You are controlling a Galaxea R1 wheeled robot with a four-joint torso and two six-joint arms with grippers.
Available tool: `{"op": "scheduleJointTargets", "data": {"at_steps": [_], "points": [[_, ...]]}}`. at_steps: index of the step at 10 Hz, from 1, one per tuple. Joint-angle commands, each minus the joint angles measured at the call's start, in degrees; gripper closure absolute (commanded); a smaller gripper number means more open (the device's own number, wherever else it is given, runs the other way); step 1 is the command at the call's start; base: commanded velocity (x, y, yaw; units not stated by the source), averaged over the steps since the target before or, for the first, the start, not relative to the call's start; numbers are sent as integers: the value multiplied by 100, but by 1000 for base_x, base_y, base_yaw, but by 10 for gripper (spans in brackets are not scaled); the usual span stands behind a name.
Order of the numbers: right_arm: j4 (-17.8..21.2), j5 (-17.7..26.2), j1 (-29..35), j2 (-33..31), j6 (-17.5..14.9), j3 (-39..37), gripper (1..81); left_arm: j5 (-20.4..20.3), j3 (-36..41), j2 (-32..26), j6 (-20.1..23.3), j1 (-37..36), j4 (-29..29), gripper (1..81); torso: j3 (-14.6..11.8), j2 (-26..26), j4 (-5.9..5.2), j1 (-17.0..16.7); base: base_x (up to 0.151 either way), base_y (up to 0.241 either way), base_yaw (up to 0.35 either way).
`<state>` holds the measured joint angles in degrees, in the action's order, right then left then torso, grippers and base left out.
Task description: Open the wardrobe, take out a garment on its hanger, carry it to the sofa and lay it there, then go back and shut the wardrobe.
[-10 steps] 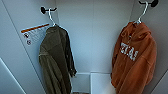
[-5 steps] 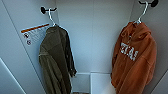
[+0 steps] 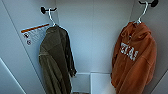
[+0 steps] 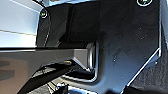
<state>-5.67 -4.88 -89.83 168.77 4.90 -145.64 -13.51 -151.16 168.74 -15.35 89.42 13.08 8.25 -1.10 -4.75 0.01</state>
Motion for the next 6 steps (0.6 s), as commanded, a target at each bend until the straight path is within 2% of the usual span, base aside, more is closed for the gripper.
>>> {"op": "scheduleJointTargets", "data": {"at_steps": [1,5,6], "points": [[-5,303,136,2,-24,19,10,270,17,-42,-30,-139,72,10,0,0,0,0,0,0,0],[13,303,136,28,-24,2,10,278,-10,-51,-47,-314,-25,10,0,0,0,0,0,0,0],[31,303,162,54,-24,-25,10,399,17,-51,-47,-473,-121,10,0,0,0,0,0,0,0]]}}
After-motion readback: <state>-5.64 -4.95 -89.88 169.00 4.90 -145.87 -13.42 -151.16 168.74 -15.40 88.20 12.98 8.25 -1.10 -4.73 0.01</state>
